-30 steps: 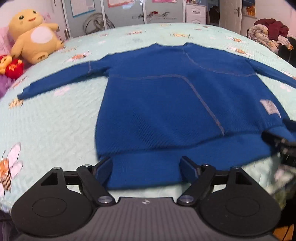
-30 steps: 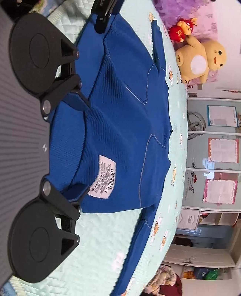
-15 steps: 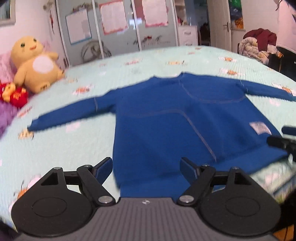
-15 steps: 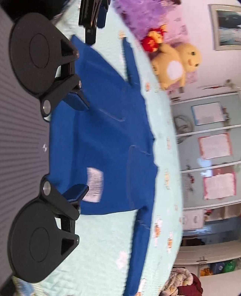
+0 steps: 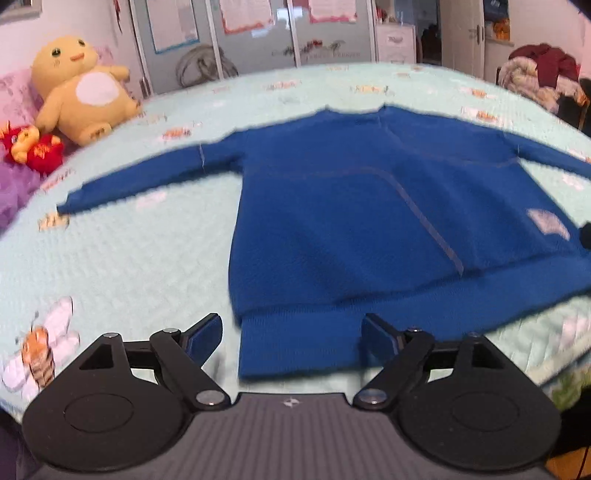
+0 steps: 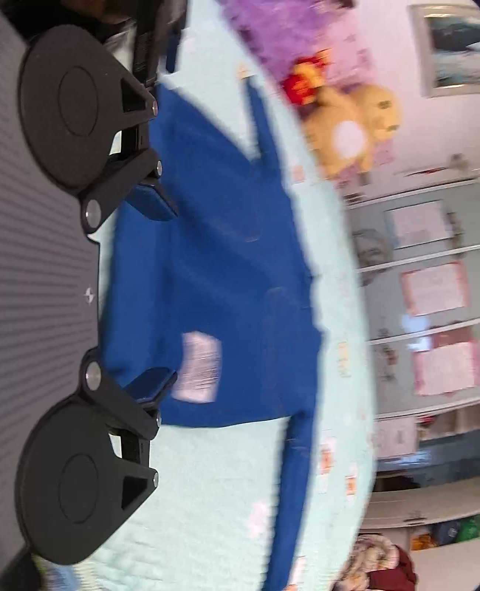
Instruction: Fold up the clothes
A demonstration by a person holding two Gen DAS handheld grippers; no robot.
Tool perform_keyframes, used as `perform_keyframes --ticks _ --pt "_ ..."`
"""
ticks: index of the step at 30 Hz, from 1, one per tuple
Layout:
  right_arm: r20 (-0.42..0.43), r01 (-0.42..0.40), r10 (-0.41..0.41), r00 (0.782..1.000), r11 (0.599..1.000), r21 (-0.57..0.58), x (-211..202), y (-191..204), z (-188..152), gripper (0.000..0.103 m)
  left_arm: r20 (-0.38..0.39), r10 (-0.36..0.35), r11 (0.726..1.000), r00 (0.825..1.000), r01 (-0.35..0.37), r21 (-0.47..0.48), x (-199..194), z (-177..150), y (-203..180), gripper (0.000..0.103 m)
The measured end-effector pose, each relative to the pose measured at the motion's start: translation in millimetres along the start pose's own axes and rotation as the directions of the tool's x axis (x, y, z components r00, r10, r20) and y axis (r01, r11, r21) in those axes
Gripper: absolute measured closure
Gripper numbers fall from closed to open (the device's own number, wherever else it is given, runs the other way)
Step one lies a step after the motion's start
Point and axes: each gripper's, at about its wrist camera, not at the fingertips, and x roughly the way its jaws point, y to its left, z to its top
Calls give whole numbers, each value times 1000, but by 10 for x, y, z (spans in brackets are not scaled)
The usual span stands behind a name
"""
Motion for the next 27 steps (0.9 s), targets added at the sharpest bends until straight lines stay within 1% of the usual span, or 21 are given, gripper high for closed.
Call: perform_keyframes --ticks 1,2,4,6,8,10,11,13,15,17,18,19,20,22,24,27 --pt "21 3 -3 1000 1000 -2 25 -5 28 17 13 2 1000 1000 -2 1 -18 39 -15 17" --pt "23 11 -11 1000 1000 -2 81 -26 66 17 17 -1 1000 1000 1 6 -14 80 -42 17" --pt "-11 54 -54 998 998 25 206 -100 94 19 17 -1 1000 1000 0 28 1 102 -119 17" --pt "-32 56 -53 998 992 115 271 -266 81 19 9 -4 999 1000 4 44 9 94 -189 17" --pt "-47 52 -41 998 966 254 285 -526 69 20 -5 -12 999 1000 13 53 -3 57 -246 17" --pt "-82 73 -43 996 909 411 273 -837 14 22 -14 -21 998 1000 21 61 -29 23 -298 17" --pt "-91 64 -23 996 869 491 262 -990 -38 31 -19 -25 998 1000 26 65 -42 6 -323 17" --pt "-61 4 45 997 778 629 225 -1248 -172 38 -20 -33 996 999 35 82 -61 -14 -383 17" --pt "-54 -30 90 995 735 678 248 -1340 -220 46 -19 -32 994 999 34 106 -48 -8 -460 17" --pt "-59 -67 146 988 726 684 322 -1329 -254 57 -25 -43 993 999 45 112 -38 6 -523 17" --pt "-59 -92 182 982 720 688 378 -1314 -269 57 -26 -53 992 998 55 112 -50 15 -554 17" --pt "-57 -105 197 979 721 685 404 -1281 -285 61 -27 -62 992 998 65 112 -64 24 -586 17" --pt "-62 -112 212 975 718 687 440 -1278 -287 71 -23 -69 990 997 72 118 -93 29 -615 17" --pt "-65 -116 227 972 698 707 477 -1305 -329 82 -13 -83 988 996 84 129 -153 40 -674 17" --pt "-60 -118 231 971 684 720 467 -1318 -352 84 -5 -85 986 996 85 146 -214 34 -711 17" --pt "-47 -73 141 989 739 670 270 -1260 -281 85 4 -73 986 997 71 153 -305 27 -683 17"
